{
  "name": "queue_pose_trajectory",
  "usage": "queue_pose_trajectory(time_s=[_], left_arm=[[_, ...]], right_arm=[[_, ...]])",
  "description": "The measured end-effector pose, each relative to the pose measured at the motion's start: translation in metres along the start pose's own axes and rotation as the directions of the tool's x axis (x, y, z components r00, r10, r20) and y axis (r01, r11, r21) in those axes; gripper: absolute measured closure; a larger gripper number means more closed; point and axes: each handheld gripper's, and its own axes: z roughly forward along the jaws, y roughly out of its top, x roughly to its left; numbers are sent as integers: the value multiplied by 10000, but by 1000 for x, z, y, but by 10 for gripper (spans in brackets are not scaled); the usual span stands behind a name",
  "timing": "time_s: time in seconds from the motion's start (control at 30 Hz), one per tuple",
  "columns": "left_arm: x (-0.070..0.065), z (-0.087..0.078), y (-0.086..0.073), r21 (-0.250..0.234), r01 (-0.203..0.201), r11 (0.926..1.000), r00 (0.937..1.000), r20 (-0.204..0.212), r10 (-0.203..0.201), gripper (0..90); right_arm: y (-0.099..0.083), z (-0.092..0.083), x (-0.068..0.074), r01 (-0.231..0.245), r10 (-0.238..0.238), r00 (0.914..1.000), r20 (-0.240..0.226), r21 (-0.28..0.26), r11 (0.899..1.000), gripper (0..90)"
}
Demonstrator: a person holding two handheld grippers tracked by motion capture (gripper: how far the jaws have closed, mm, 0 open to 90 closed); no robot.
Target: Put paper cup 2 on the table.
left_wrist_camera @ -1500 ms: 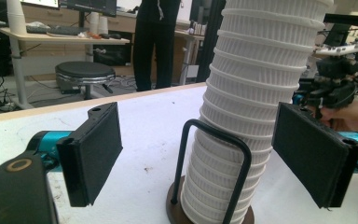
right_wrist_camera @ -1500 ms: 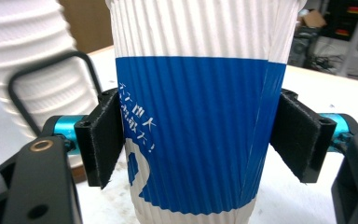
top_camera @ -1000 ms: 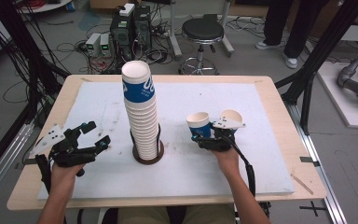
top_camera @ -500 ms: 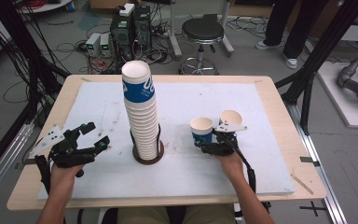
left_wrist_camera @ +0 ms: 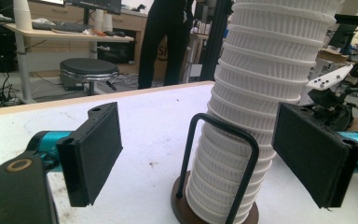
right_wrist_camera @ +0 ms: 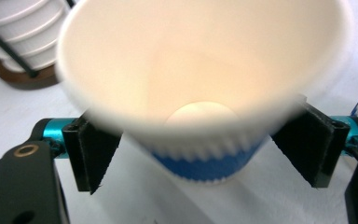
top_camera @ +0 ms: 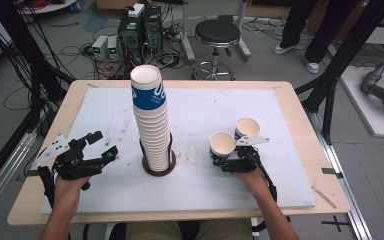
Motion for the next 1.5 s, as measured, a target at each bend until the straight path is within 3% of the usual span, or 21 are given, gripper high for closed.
queue_pose_trajectory(time_s=[0.13,0.4,0.5,0.53,0.63,0.67,0.8,1.07,1.5], left_arm=[[0,1,-1,14,6,10000,10000,5,-6,158],[1,2,-2,42,67,10000,10000,-5,-67,158],[1,2,-2,56,80,10000,10000,-23,-80,158],[1,2,-2,64,76,10000,10000,-17,-76,158],[0,3,-2,52,87,9999,10000,12,-87,158],[0,4,-1,30,106,9999,9999,13,-106,158],[0,6,-1,97,62,9999,10000,44,-62,158],[-1,9,1,146,-34,9999,10000,59,33,158],[-7,9,0,210,-133,9997,9996,256,128,158]], right_arm=[[-2,-5,-3,-128,128,9998,-127,64,9999,190],[-8,-33,-6,227,-228,9993,-281,-65,9997,190],[-10,-50,-9,504,-505,9987,-34,-402,9979,190],[-10,-61,-11,529,-516,9984,222,-649,9965,190],[-10,-72,-14,569,-531,9977,427,-949,9939,190],[-11,-84,-15,681,-604,9960,663,-1209,9903,190],[-14,-101,-17,846,-672,9917,1100,-1618,9832,190],[-12,-122,-18,864,-584,9887,1379,-2072,9745,190],[-12,-134,-16,891,-518,9849,1650,-2274,9697,190]])
